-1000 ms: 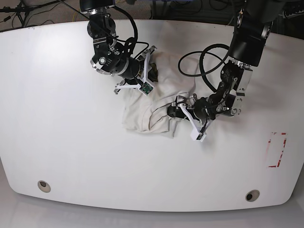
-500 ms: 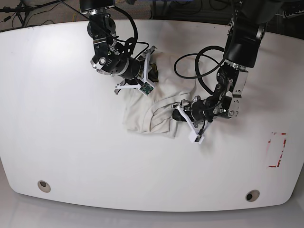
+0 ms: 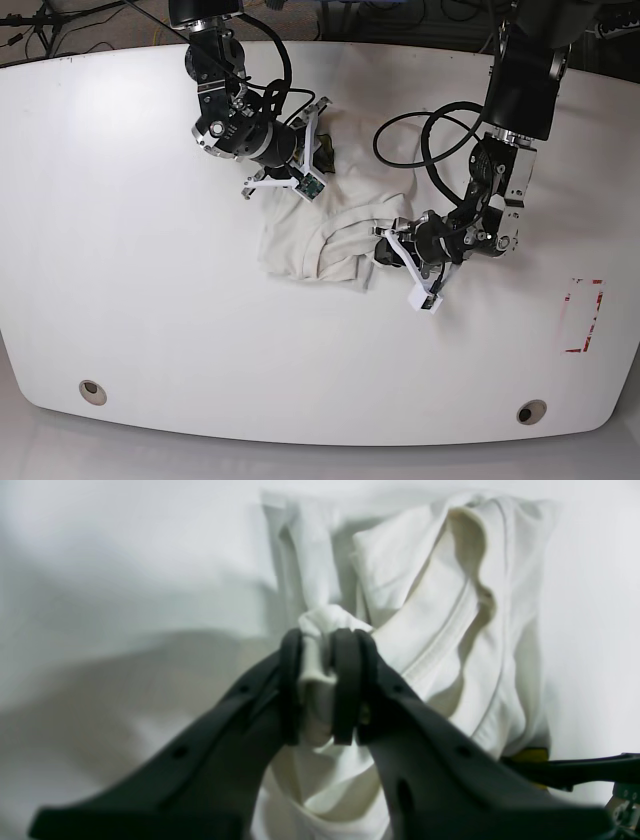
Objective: Fold the T-shirt properly
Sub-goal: 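Pinch the bundle's edges with both grippers and press them inward, then pull the left gripper's fabric outward away from the right gripper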
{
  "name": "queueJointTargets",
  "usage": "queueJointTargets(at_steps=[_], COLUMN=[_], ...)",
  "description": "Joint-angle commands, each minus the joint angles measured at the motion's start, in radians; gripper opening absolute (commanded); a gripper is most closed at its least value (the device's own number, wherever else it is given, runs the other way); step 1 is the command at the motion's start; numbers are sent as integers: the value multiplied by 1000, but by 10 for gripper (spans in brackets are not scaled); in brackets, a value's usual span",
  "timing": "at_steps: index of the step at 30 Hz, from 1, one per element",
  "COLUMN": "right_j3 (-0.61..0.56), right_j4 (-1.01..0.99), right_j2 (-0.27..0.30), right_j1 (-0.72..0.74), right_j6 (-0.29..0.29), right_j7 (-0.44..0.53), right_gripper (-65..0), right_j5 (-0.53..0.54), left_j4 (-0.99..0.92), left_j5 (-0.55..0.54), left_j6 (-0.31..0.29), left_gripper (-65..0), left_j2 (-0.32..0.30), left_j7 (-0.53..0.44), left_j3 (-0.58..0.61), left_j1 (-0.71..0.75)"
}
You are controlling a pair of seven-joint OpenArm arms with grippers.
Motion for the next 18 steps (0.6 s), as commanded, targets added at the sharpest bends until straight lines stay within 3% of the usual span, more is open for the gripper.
queueJointTargets(at_steps=[1,18], right_j3=[0,-105], right_j4=[8,8], right_j2=[0,31], right_j1=[6,0], right_j6=[1,1], right_j7=[-7,-5], right_gripper=[-577,-580], right_j5=[-6,-12], left_j4=[18,10], left_j5=[-6,-5], left_j6=[0,3], left_gripper=[-582,-579], left_j2=[0,7], left_j7=[-19,-27], left_j3=[-7,-7], left_j1=[-47,-150])
